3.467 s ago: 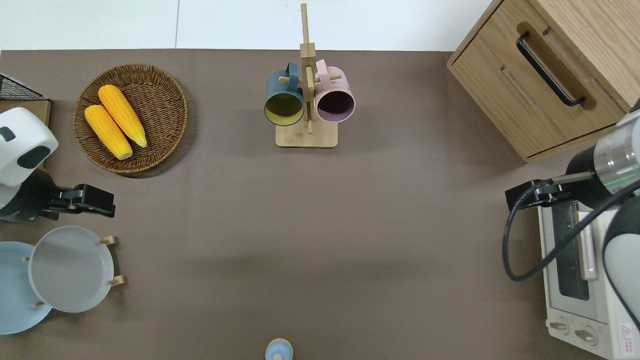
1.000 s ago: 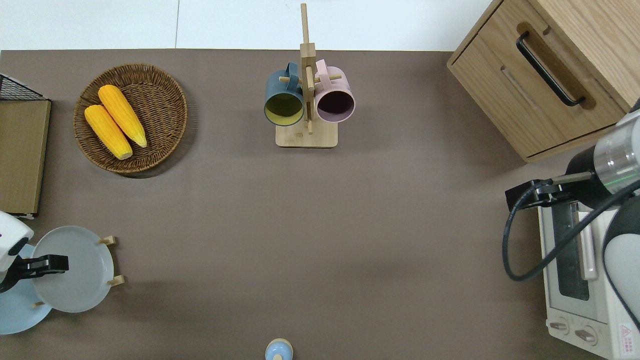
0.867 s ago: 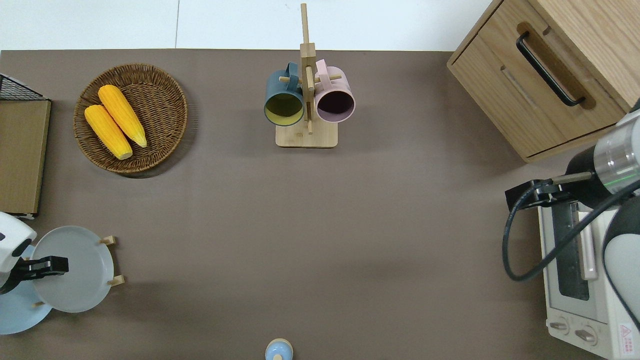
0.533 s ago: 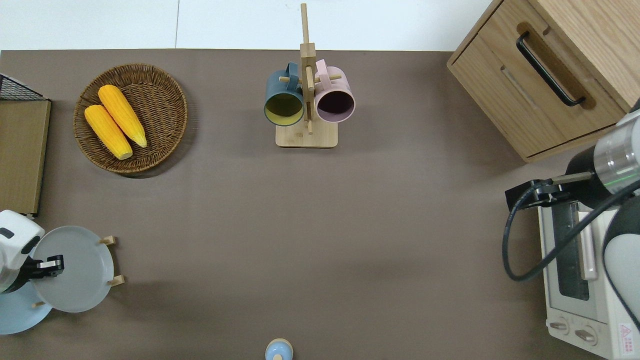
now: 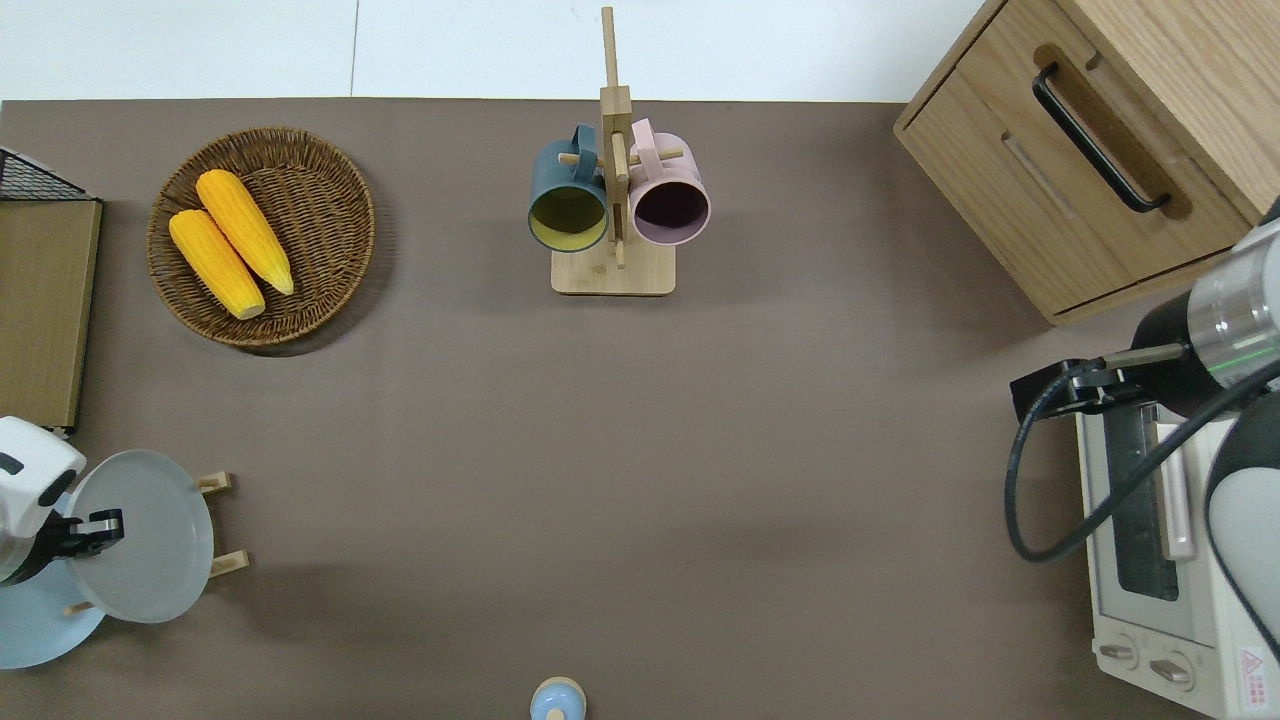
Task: Pick gray plate from low plate rack and place it on table with left arm
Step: 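Lift the gray plate out of the rack with the left gripper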
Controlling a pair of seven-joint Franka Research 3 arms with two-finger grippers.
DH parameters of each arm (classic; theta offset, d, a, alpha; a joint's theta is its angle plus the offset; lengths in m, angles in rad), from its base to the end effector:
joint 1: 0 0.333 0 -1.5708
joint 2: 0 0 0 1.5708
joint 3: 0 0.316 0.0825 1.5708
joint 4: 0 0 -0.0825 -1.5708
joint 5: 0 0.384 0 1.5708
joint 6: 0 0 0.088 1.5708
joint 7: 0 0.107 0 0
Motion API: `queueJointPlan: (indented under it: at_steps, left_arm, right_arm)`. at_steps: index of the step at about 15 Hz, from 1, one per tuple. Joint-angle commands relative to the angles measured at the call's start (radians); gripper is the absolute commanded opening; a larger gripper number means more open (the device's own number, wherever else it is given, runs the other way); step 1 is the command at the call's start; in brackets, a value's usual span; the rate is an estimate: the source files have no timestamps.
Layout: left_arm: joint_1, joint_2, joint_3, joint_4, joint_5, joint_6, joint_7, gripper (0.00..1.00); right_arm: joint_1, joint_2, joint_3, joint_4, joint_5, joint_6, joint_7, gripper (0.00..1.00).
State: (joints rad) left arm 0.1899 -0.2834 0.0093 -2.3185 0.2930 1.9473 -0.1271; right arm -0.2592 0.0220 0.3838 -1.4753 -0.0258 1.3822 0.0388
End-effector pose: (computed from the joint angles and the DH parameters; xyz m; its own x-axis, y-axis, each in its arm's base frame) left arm 0.4379 0.1083 0.4495 0.9748 0.2126 -0.0682 0.1875 -0.9454 -0.2666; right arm 0.5375 0.0615 0.6421 0.9904 0.0809 -0.1125 0.0839 -0.9962 0.0219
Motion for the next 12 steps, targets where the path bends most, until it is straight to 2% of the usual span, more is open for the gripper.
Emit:
queueJointPlan:
  at_steps: [1,7,12]
  left_arm:
    - [-0.013,-0.013,-0.008,0.103,0.014,-0.138,-0.003,0.01]
    - [-0.050,-0.008,-0.008,0.284,-0.061,-0.336,-0.002,0.01]
    - [-0.070,-0.007,-0.008,0.294,-0.222,-0.350,0.009,0.01]
  right_arm:
    - [-0.023,-0.002,0.020,0.007,-0.006,-0.011,0.012,0.983]
    - [-0.023,-0.002,0.020,0.007,-0.006,-0.011,0.012,0.983]
    - [-0.023,-0.002,0.021,0.007,-0.006,-0.011,0.012,0.983]
